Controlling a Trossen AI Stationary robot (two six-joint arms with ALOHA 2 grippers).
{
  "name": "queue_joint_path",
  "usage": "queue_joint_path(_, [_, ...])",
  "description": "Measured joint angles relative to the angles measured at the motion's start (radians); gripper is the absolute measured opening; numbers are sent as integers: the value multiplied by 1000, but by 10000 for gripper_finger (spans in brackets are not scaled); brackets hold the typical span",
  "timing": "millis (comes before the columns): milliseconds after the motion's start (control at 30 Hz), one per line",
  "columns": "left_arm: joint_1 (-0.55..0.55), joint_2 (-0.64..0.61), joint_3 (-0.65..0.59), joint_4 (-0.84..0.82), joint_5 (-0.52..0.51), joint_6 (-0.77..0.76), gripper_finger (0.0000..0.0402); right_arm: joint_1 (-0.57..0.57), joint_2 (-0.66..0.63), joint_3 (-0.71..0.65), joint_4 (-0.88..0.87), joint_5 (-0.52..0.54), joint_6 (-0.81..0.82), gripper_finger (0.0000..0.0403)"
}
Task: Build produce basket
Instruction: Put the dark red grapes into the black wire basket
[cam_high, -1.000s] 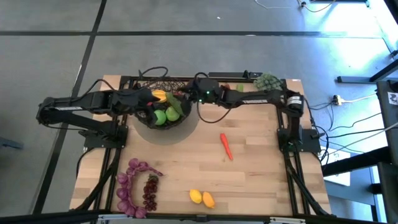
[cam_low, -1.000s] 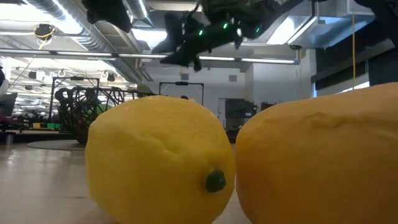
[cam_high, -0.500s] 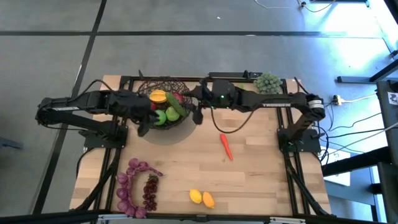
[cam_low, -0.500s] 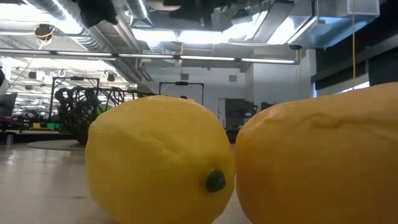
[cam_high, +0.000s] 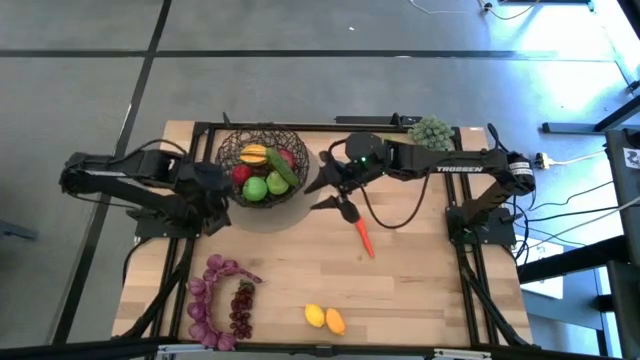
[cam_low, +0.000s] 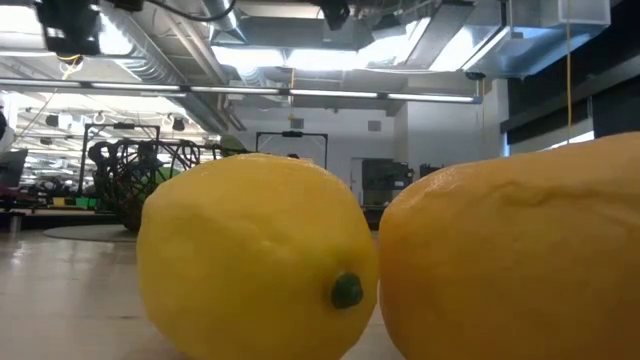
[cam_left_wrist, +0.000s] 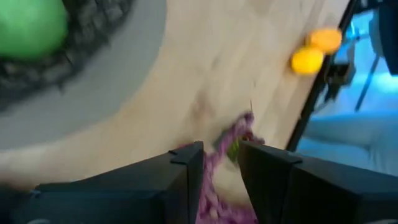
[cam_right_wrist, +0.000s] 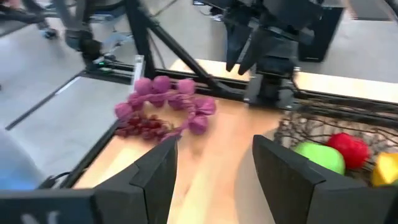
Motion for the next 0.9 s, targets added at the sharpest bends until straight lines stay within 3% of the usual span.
queue_joint_path(133, [-103,39,-1,1,-6,-65,92,-1,0,0,0,-16,0,204])
queue_joint_path(433, [-363,148,-1,27,-53,-47,92,-2,0,0,1,-16,0,204])
queue_joint_path(700, [-581,181,-1,136,-155,-70,92,-2,0,0,1,-16,1,204])
queue_joint_path(900, [-738,224,-1,270,-254,-193,92,-2,0,0,1,-16,0,204])
